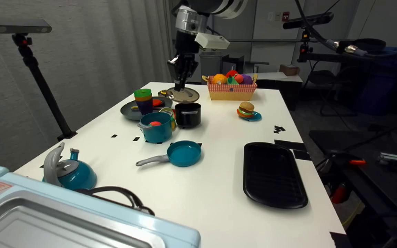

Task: Move the lid from the blue pan to the blue pot

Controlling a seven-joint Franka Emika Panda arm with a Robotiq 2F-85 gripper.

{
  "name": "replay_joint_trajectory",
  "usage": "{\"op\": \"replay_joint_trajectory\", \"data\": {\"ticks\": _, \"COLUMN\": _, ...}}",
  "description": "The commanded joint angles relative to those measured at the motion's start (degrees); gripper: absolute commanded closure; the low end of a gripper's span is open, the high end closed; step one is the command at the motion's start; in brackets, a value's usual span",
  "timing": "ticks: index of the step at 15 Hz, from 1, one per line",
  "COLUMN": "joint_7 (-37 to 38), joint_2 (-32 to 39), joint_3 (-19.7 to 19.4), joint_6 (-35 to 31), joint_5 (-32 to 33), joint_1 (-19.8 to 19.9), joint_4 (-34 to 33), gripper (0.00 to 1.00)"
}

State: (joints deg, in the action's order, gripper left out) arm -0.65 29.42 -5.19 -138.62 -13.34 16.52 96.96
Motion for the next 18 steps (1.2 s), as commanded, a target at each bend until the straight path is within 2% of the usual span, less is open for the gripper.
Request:
{"op": "replay_joint_trajectory", "data": {"ticks": 1, "joint_7": -1.4, "joint_2": 0.7, "joint_3": 0.5, "joint_6": 0.6, "joint_5": -1.4, "joint_1": 0.7, "joint_4": -1.7, "gripper": 0.96}}
{"op": "replay_joint_trajectory", "data": {"ticks": 7, "joint_7": -0.4, "joint_2": 0.8, "joint_3": 0.0, "joint_6": 0.4, "joint_5": -1.3, "joint_1": 0.5, "joint_4": -1.9, "gripper": 0.96}}
{"op": "replay_joint_trajectory", "data": {"ticks": 8, "joint_7": -0.1, "joint_2": 0.1, "joint_3": -0.4, "joint_6": 0.2, "joint_5": -0.1, "joint_1": -0.1, "joint_4": -0.4, "gripper": 0.83}}
{"op": "replay_joint_trajectory", "data": {"ticks": 18, "joint_7": -0.1, "joint_2": 0.2, "joint_3": -0.4, "joint_6": 0.2, "joint_5": -0.1, "joint_1": -0.1, "joint_4": -0.7, "gripper": 0.83}}
